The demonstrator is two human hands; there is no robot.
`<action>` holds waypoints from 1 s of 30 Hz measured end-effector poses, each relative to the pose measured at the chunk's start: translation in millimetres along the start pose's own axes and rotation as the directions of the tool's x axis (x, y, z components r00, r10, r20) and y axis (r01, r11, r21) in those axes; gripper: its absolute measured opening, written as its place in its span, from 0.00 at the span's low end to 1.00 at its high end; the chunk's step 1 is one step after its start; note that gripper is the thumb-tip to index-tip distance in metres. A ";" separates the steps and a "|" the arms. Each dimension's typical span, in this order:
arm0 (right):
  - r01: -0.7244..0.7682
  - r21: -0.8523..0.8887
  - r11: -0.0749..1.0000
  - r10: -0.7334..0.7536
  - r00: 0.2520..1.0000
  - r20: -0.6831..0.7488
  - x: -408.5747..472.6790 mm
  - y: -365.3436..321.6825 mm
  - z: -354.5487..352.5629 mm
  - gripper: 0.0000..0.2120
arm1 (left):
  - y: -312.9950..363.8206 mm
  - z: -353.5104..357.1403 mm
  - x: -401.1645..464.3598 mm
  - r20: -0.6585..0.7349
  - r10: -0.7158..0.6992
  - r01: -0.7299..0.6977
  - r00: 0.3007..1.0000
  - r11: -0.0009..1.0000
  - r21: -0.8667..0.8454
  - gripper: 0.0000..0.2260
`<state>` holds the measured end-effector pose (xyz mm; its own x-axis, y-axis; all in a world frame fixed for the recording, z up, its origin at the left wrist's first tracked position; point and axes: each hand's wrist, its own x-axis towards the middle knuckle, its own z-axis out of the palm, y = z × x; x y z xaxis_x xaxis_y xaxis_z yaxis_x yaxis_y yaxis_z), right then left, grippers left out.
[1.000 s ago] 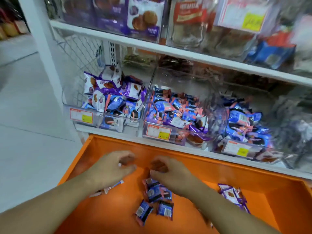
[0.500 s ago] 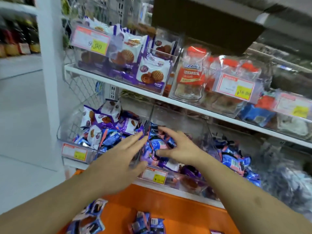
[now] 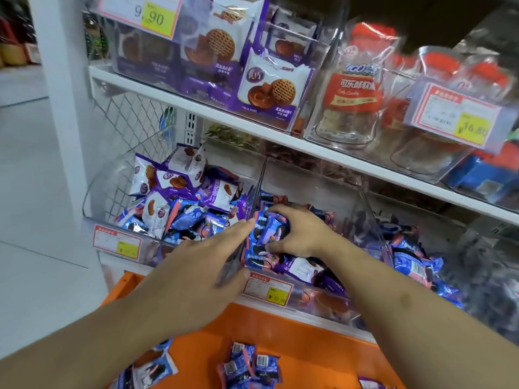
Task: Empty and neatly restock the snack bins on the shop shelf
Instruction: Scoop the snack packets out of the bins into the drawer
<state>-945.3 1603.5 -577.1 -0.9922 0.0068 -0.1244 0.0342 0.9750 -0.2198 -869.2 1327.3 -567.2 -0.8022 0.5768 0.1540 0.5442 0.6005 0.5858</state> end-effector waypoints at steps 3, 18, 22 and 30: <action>-0.053 -0.016 0.998 0.055 0.994 0.092 2.2 -9.9 3.3 0.57 | 1.3 0.0 -0.3 0.004 -0.005 0.005 1.000 1.000 0.005 0.34; -0.069 0.188 0.980 0.079 0.996 -0.044 12.0 -20.2 17.3 0.26 | 1.4 -0.2 0.6 0.023 -0.018 0.018 1.000 1.000 -0.001 0.34; -0.119 0.155 0.981 0.122 0.992 -0.012 17.1 -27.6 18.4 0.28 | 2.1 0.5 1.3 0.014 -0.018 0.018 1.000 1.000 0.001 0.35; -0.129 0.317 0.940 0.200 0.958 -0.204 4.3 -25.1 15.8 0.11 | 1.3 -0.2 0.9 0.009 -0.014 0.015 1.000 1.000 -0.026 0.34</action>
<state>-948.5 1575.5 -587.4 -0.9685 0.2467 0.0339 0.1978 0.8446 -0.4975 -869.3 1328.4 -566.1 -0.8077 0.5732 0.1382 0.5258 0.5940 0.6088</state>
